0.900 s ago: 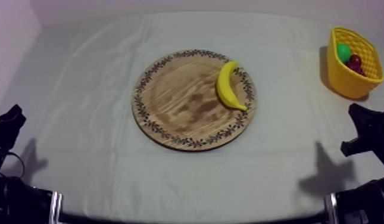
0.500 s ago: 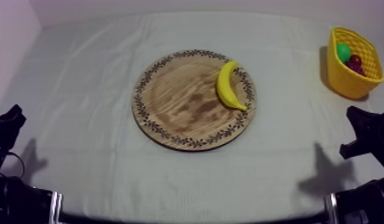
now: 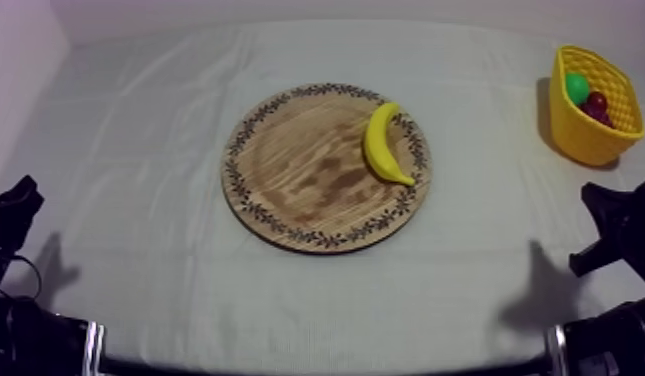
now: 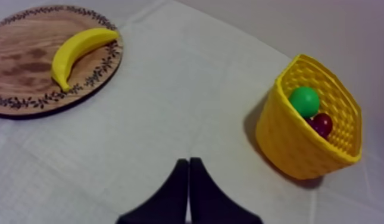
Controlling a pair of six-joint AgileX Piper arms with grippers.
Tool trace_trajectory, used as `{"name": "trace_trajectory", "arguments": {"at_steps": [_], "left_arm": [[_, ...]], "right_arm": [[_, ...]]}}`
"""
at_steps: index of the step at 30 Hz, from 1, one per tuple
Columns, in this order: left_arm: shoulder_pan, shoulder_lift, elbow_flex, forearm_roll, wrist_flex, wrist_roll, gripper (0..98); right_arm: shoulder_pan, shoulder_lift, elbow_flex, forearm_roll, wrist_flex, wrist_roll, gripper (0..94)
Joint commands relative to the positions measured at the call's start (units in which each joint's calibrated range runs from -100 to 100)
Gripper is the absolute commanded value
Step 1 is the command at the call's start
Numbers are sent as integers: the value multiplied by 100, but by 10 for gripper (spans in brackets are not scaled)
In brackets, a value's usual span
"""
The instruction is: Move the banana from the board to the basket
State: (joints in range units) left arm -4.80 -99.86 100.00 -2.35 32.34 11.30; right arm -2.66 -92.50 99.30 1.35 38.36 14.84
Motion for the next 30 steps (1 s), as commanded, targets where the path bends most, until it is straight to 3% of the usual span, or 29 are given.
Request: {"name": "trace_trajectory", "arguments": {"at_steps": [1, 4, 7, 19, 30], "left_arm": [[-1, 4, 0, -2, 0, 1, 1], [-1, 4, 0, -2, 0, 1, 1], [-1, 4, 0, -2, 0, 1, 1], [-1, 4, 0, -2, 0, 1, 1], [-1, 4, 0, -2, 0, 1, 1]], "right_arm": [[-18, 171, -106, 230, 6, -261, 2], [-41, 489, -476, 467, 204, -498, 2], [-28, 864, -1047, 512, 463, -619, 2], [244, 3347, -4894, -106, 1903, -787, 2], [42, 5513, -7625, -248, 3124, -1313, 2]]}}
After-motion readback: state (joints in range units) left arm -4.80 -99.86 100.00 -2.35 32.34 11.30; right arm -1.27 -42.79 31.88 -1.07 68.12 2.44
